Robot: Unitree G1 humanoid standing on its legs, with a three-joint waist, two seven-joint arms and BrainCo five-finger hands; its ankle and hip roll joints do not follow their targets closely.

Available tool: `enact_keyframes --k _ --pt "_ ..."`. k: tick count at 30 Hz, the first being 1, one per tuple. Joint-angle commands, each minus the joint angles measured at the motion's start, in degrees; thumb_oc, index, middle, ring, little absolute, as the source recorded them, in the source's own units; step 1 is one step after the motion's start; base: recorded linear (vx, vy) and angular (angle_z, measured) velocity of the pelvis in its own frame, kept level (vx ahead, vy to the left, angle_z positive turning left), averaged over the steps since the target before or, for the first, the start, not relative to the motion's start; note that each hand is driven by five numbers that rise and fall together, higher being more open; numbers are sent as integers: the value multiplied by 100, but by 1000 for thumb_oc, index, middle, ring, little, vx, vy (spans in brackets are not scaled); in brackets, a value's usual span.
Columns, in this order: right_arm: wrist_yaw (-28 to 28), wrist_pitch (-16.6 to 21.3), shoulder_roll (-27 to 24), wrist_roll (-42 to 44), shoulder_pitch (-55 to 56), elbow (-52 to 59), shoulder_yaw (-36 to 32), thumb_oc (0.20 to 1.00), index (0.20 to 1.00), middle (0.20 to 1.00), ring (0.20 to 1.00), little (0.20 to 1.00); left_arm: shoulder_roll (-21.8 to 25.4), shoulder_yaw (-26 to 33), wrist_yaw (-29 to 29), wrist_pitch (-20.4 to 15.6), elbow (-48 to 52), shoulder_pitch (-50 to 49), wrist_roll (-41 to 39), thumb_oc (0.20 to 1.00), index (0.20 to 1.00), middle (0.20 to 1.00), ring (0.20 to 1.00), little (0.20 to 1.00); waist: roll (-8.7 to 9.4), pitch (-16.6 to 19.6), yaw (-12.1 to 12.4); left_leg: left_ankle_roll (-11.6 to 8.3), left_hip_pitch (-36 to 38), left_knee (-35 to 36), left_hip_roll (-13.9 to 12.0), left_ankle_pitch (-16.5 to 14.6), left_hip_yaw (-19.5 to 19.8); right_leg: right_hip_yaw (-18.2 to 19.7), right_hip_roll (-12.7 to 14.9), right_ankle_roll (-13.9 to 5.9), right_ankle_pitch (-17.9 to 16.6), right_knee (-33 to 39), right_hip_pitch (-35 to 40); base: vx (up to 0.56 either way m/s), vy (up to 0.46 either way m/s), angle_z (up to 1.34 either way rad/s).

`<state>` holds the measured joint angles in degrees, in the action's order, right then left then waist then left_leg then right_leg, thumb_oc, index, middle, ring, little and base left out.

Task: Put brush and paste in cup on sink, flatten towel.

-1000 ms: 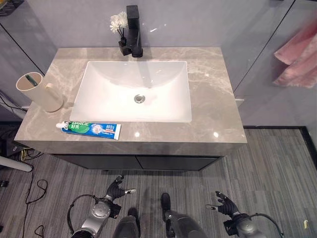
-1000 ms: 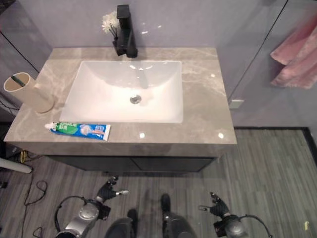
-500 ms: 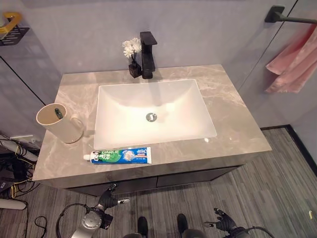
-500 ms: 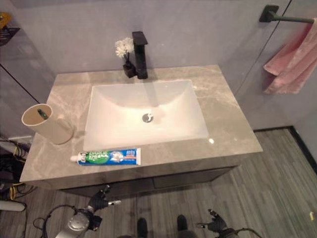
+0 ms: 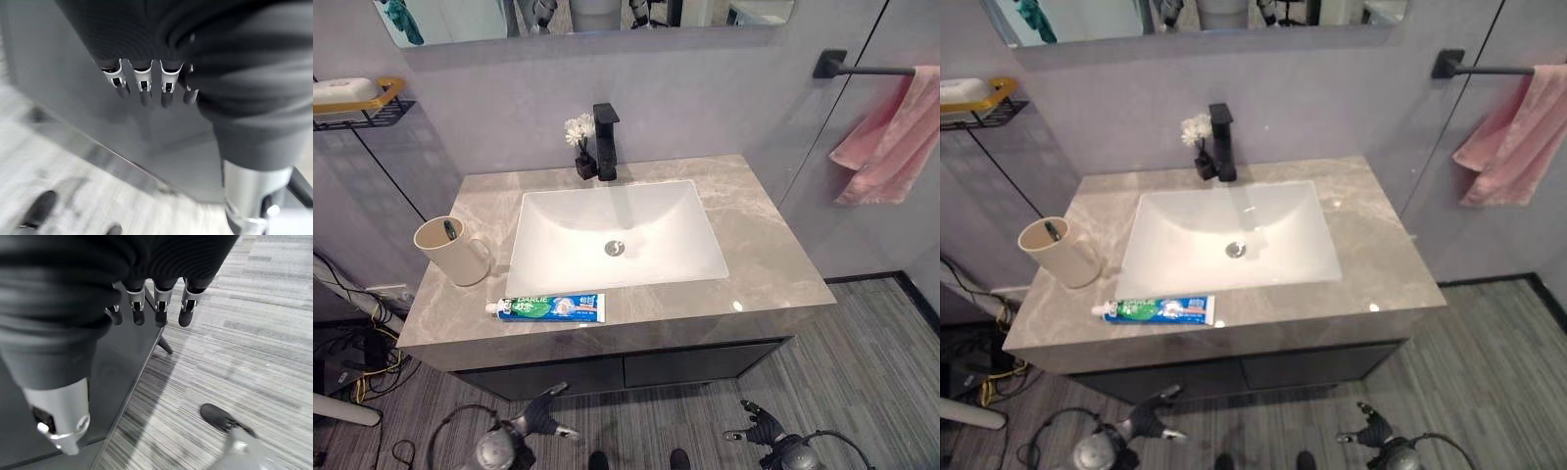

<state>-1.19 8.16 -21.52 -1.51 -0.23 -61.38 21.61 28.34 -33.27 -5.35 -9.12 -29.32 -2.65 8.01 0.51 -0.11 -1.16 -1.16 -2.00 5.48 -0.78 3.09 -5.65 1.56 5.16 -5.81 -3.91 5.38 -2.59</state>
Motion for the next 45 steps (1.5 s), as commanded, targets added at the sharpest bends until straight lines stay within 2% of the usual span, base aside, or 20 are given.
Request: enact_keyframes --k 1,5,6,7,10,12,13,14,16,18,19,20,22,23,25,30,35,45 --pt "-74 -242 197 -66 -612 -899 88 1000 1000 1000 1000 1000 -114 -792 18 -152 373 1571 1284 1000 1000 1000 1000 1000 4 -160 -28 -229 62 -48 -314 -188 -246 61 278 -561 -273 -38 -94 -57 -39 -25" --pt "-34 -262 229 -221 -489 -1021 136 1000 1000 1000 1000 1000 -76 -789 -101 -179 998 1791 987 1000 1000 1000 1000 1000 8 -143 -75 -227 131 -48 -333 -202 -261 113 266 -553 -277 -38 -49 -2 -26 -35" --pt "21 -291 235 -185 -304 -1055 73 1000 1000 1000 1000 1000 14 -764 -207 -230 1557 1908 805 1000 1000 1000 1000 1000 20 -108 -116 -223 182 -48 -334 -221 -245 121 250 -535 -260 -38 16 23 -20 -5" --pt "23 -292 237 -186 -297 -1050 72 1000 1000 1000 1000 1000 39 -755 -231 -208 1603 1894 787 1000 1000 1000 1000 1000 23 -111 -117 -223 189 -48 -335 -224 -243 118 249 -535 -257 -38 25 0 0 0" --pt "45 -331 271 -36 -111 -1061 -78 1000 1000 1000 1000 1000 350 -520 -318 -272 2607 1993 508 1000 1000 1000 1000 1000 35 -87 -163 -220 253 -48 -328 -257 -214 114 245 -534 -255 -38 86 0 0 0" --pt "45 -311 315 83 -21 -990 -160 1000 1000 1000 1000 1000 706 -206 -72 -515 3361 2168 736 1000 1000 1000 1000 1000 46 -42 -162 -228 267 -48 -331 -275 -224 118 246 -552 -259 -38 85 0 0 0" --pt "25 -303 386 80 -40 -1058 -131 1000 1000 1000 1000 1000 1097 55 224 -747 4108 2326 1119 1000 1000 1000 1000 1000 74 -14 -126 -240 260 -48 -337 -289 -244 127 246 -576 -259 -38 68 0 0 0" --pt "18 -316 442 -28 -70 -1130 -25 1000 1000 1000 1000 1000 1287 390 415 -808 4529 2289 1063 1000 1000 1000 1000 1000 98 15 -74 -251 260 -48 -348 -286 -260 131 243 -572 -264 -38 59 7 -21 5" --pt "16 -337 470 -94 -88 -1153 48 1000 1000 1000 1000 1000 1372 621 494 -805 4751 2226 1046 1000 1000 1000 1000 1000 113 24 -65 -258 269 -48 -353 -284 -262 128 243 -568 -263 -38 70 11 -11 0" --pt "4 -362 521 -187 -73 -1195 101 1000 1000 1000 1000 1000 1515 1195 813 -791 4986 2083 1027 1000 1000 1000 1000 1000 135 50 24 -276 279 -48 -356 -279 -227 81 252 -556 -249 -38 121 0 0 0" --pt "4 -362 523 -187 -78 -1197 115 1000 1000 1000 1000 1000 1525 1223 809 -783 5015 2051 1029 1000 1000 1000 1000 1000 135 49 6 -277 281 -48 -356 -279 -224 77 252 -556 -248 -38 125 23 -5 3" --pt "-1 -361 545 -153 -78 -1197 47 1000 1000 1000 1000 1000 1738 1661 1021 -759 5040 1883 1240 1000 1000 1000 1000 1000 141 68 87 -287 279 -48 -348 -276 -185 33 261 -549 -233 -38 161 12 -3 5" --pt "18 -367 568 -107 -89 -1198 35 1000 1000 1000 1000 1000 1973 2114 1074 -713 5120 1588 1294 1000 1000 1000 1000 1000 139 70 108 -296 274 -48 -339 -271 -149 -11 273 -544 -224 -38 179 11 -3 25" --pt "108 -393 542 -267 -120 -1216 106 1000 1000 1000 1000 1000 2302 2510 1016 -704 5128 1235 1182 1000 1000 1000 1000 1000 134 57 212 -311 262 -48 -329 -253 -119 -66 290 -537 -214 -38 196 7 2 26" --pt "144 -412 443 -390 -143 -1211 138 1000 1000 1000 1000 1000 2575 2907 960 -698 5092 813 878 1000 1000 1000 1000 1000 119 39 241 -328 252 -48 -325 -229 -100 -88 301 -530 -215 -38 197 2 3 7" --pt "255 -415 277 -140 -68 -1145 -130 1000 1000 1000 1000 1000 2944 3602 808 -632 4691 -66 399 1000 1000 1000 1000 1000 81 -11 277 -354 235 -48 -328 -191 -53 -145 326 -519 -210 -38 225 4 4 5" --pt "394 -428 257 -358 7 -1148 -35 1000 1000 1000 1000 1000 3083 3912 719 -600 4373 -491 389 1000 1000 1000 1000 1000 91 -39 323 -357 231 -48 -312 -185 -13 -218 364 -508 -185 -38 256 11 7 8" --pt "390 -423 241 -359 32 -1062 -90 1000 1000 1000 1000 1000 3155 3811 601 -554 3987 -579 536 1000 1000 1000 1000 1000 117 -85 325 -355 169 -48 -301 -170 57 -321 413 -498 -162 -38 257 2 8 7"
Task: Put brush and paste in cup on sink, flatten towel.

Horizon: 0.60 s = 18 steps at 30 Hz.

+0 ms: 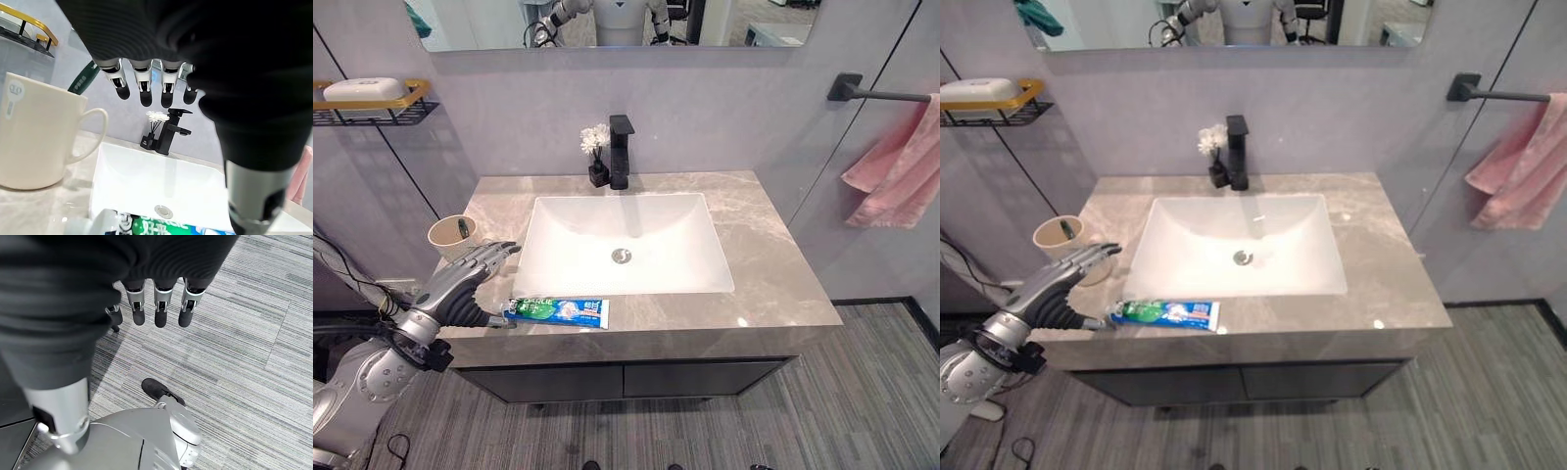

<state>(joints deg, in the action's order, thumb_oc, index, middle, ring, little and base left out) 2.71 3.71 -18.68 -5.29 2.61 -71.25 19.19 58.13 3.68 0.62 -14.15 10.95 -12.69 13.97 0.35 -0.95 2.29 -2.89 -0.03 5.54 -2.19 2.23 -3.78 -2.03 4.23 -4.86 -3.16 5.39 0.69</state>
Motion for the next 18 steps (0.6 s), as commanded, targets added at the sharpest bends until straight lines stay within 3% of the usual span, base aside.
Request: enact_keyframes --k 1,18 --pt "-21 31 -54 32 -258 -26 157 1000 1000 1000 1000 1000 112 45 13 -36 -171 456 -53 1000 1000 1000 1000 1000 138 -18 -30 -177 -40 -54 -161 -85 -127 49 514 -591 -246 -39 -95 0 0 0" --pt "-77 71 -181 68 -6 144 -38 1000 1000 1000 1000 1000 32 -185 -80 8 -659 437 71 1000 1000 1000 1000 1000 110 -58 -133 -190 -171 -54 -210 -71 -222 122 496 -614 -276 -39 -304 0 1 -2"
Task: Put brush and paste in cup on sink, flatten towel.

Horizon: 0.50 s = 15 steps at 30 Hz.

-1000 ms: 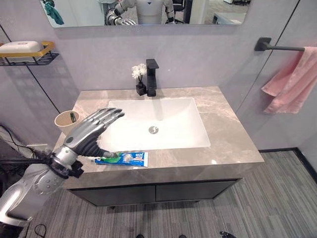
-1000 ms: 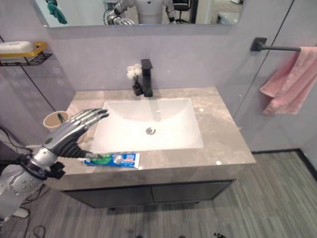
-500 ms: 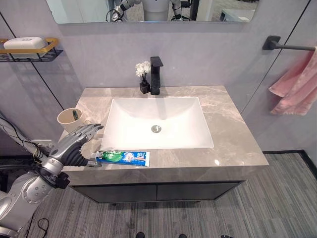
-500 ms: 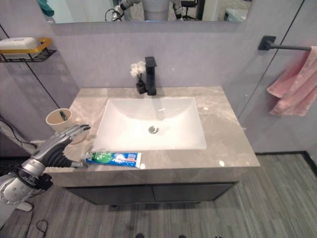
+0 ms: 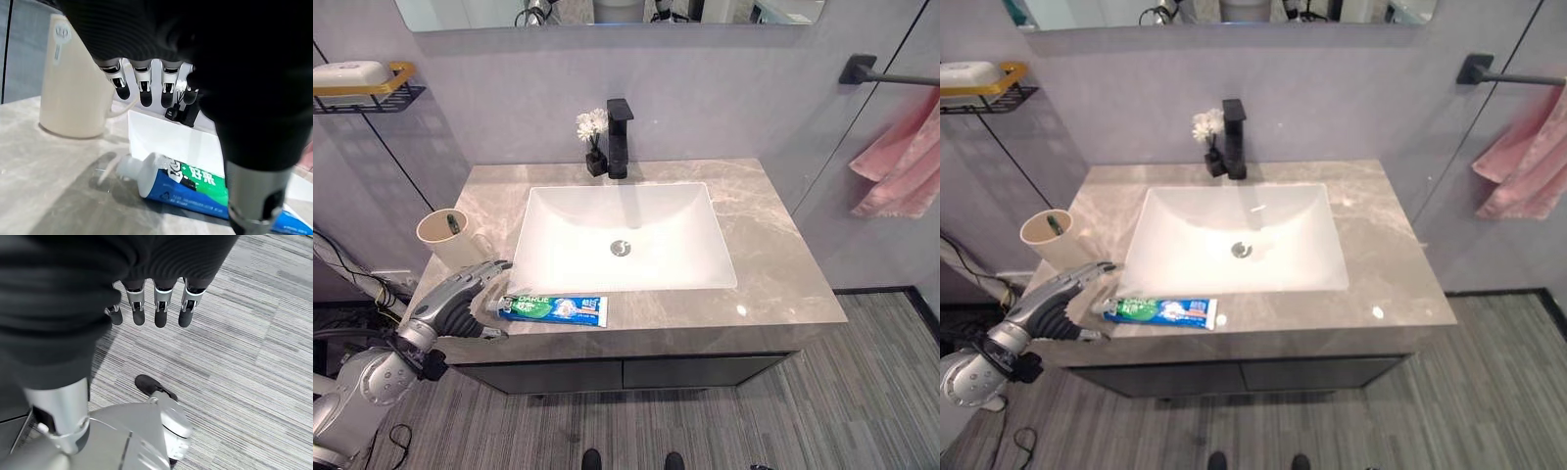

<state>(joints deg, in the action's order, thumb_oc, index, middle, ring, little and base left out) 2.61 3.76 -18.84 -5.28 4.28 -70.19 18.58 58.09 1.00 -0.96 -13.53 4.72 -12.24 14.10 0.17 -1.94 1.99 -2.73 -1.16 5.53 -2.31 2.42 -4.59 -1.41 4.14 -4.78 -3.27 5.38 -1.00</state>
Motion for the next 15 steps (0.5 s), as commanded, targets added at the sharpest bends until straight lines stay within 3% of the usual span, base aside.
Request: enact_keyframes --k 1,15 --pt "-67 64 -166 67 -171 41 24 1000 1000 1000 1000 1000 35 82 78 -58 -38 390 57 1000 1000 1000 1000 1000 127 45 -102 -206 -59 -53 -200 -90 -142 62 504 -622 -266 -38 -138 8 1 -10" --pt "-116 97 -207 125 -115 175 -29 1000 1000 1000 1000 1000 -14 -94 116 -50 -236 428 235 1000 1000 1000 1000 1000 143 -8 -139 -213 -93 -53 -233 -103 -135 49 469 -623 -254 -38 -183 2 1 -1"
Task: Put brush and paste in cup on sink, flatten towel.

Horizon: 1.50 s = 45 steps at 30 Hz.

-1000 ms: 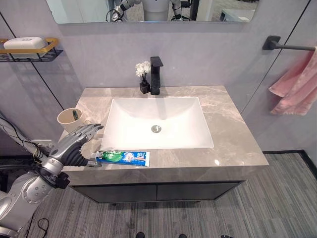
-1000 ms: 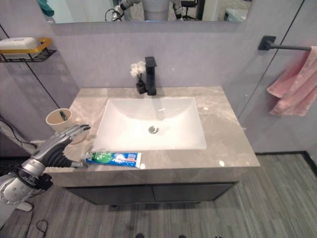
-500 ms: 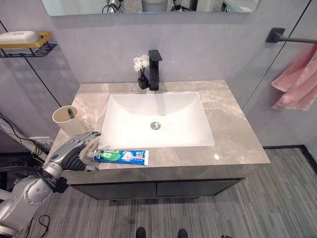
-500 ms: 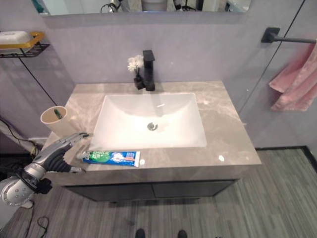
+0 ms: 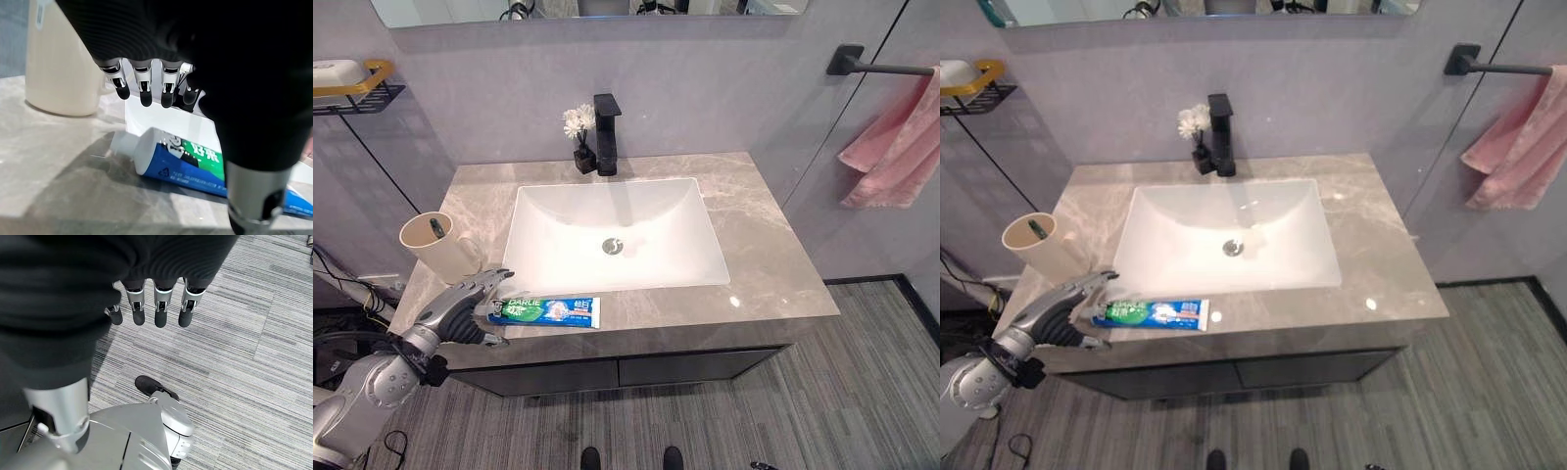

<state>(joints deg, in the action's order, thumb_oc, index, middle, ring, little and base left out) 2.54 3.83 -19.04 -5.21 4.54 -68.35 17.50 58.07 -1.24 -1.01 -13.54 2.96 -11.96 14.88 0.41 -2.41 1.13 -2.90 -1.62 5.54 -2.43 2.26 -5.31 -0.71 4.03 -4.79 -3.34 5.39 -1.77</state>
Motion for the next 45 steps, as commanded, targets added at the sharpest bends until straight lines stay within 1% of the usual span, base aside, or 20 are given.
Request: enact_keyframes --k 1,9,12,16,17,18,26,36,45 --pt "-114 92 -185 119 -138 -6 80 1000 1000 1000 1000 1000 -24 114 131 -53 -98 395 178 1000 1000 1000 1000 1000 121 36 -53 -195 -46 -54 -221 -86 -60 -23 479 -620 -245 -39 -104 0 0 0" --pt "-142 92 -202 138 -149 41 68 1000 1000 1000 1000 1000 -94 1 134 -52 -227 378 258 1000 1000 1000 1000 1000 129 58 -46 -193 -1 -54 -232 -117 -62 -36 480 -612 -221 -39 -69 0 0 0" --pt "-155 82 -197 122 -163 34 81 1000 1000 1000 1000 1000 -205 -67 124 -27 -298 402 189 1000 1000 1000 1000 1000 129 66 -49 -189 21 -54 -235 -124 -65 -30 482 -613 -218 -39 -61 0 0 0" --pt "-166 62 -205 121 -184 40 72 1000 1000 1000 1000 1000 -492 -127 106 59 -406 406 -52 1000 1000 1000 1000 1000 139 73 -52 -187 30 -54 -238 -130 -81 -25 483 -609 -214 -39 -58 0 0 0" --pt "-166 62 -209 121 -184 40 72 1000 1000 1000 1000 1000 -495 -127 105 61 -406 407 -55 1000 1000 1000 1000 1000 135 73 -53 -187 30 -54 -238 -130 -81 -25 482 -609 -214 -39 -58 0 0 0" --pt "-168 50 -215 121 -182 33 63 1000 1000 1000 1000 1000 -616 -140 106 97 -464 402 -180 1000 1000 1000 1000 1000 133 77 -59 -186 30 -54 -237 -130 -84 -25 483 -603 -212 -39 -57 0 0 0" --pt "-157 14 -207 76 -139 11 20 1000 1000 1000 1000 1000 -1009 -125 82 239 -571 323 -462 1000 1000 1000 1000 1000 140 109 -69 -183 19 -54 -255 -130 -59 -56 473 -586 -197 -39 -54 0 0 0" --pt "-136 -13 -222 50 -136 -34 8 1000 1000 1000 1000 1000 -1270 -171 -67 306 -704 275 -895 1000 1000 1000 1000 1000 114 150 -80 -184 31 -54 -262 -133 -51 -73 466 -566 -182 -39 -42 0 0 0" --pt "-148 -28 -202 49 -126 -64 -32 1000 1000 1000 1000 1000 -1444 -196 -64 367 -838 254 -929 1000 1000 1000 1000 1000 98 168 -74 -184 32 -54 -257 -137 -33 -95 473 -559 -165 -39 -23 0 0 0"
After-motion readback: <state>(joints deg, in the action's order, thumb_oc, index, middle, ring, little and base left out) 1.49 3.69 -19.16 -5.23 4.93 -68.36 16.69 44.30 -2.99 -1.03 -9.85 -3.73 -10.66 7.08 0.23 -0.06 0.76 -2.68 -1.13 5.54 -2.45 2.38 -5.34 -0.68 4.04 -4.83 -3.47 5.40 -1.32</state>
